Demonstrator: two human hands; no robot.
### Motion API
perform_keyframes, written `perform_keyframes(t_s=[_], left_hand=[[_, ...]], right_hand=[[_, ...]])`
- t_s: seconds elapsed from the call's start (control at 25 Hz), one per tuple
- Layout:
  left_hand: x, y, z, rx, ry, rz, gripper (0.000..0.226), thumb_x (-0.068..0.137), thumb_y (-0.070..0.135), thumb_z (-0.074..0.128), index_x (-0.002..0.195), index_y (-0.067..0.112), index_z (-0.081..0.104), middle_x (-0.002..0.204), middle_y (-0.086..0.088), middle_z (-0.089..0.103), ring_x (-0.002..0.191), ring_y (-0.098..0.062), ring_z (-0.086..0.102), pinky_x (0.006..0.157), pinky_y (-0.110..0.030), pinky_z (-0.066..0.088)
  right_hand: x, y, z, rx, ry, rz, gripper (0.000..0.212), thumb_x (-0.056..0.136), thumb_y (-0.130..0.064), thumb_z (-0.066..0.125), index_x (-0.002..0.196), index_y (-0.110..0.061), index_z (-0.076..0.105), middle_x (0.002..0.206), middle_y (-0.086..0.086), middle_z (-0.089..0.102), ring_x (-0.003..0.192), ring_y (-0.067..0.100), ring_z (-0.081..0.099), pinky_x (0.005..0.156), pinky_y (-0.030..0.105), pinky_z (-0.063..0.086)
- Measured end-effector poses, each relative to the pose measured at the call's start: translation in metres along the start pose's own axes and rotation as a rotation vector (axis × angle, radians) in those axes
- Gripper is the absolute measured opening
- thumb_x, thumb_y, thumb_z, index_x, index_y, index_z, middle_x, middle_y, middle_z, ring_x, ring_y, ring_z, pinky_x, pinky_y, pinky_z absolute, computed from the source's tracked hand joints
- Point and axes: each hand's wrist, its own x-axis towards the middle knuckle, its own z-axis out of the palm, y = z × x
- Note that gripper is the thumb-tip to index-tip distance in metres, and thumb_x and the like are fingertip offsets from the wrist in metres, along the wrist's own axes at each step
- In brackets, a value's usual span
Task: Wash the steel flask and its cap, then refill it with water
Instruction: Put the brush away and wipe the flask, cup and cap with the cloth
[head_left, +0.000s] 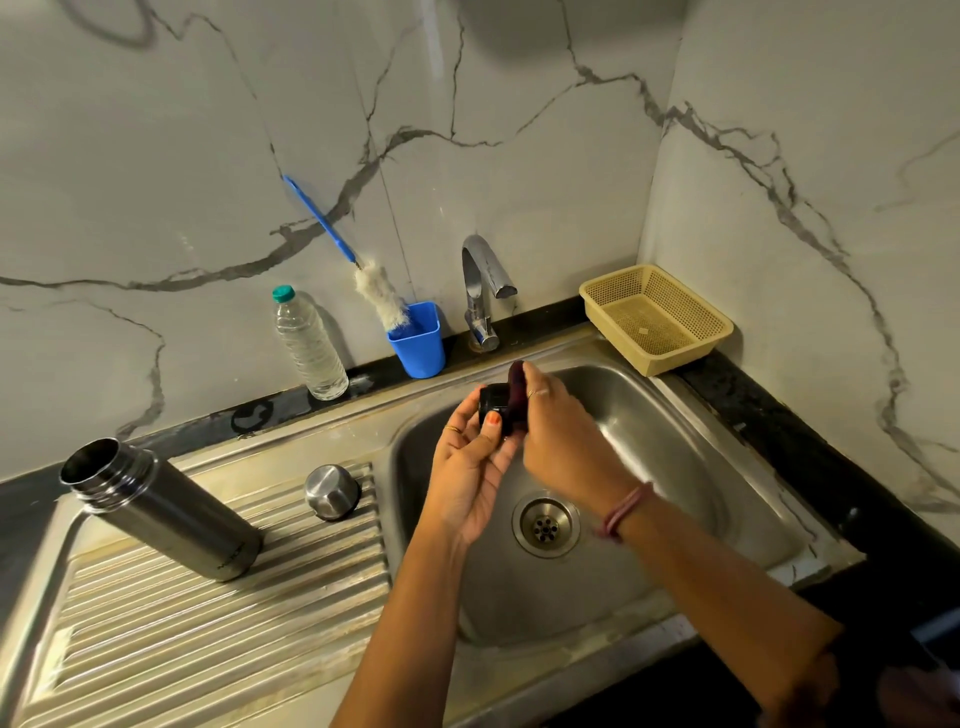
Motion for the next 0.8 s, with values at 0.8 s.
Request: perform_keyframes(t_s=[0.8], left_hand=[[0.001,0.004,0.003,-0.128,0.092,-0.093,0.040,0.084,0.018,0.064,0.118,-0.003,0.060,0.110,-0.022,0.069,0.094,-0.024,0.070,0.078,-0.029,0.061]], right_hand=[[-0.015,0.037,0.027,0.255,0.129,-0.293,0.081,0.084,0.007,0.055,0.150,-0.016,0.015,0.153,0.006,0.027,0.140,0.019,0.029,0.114,0.032,0.028]])
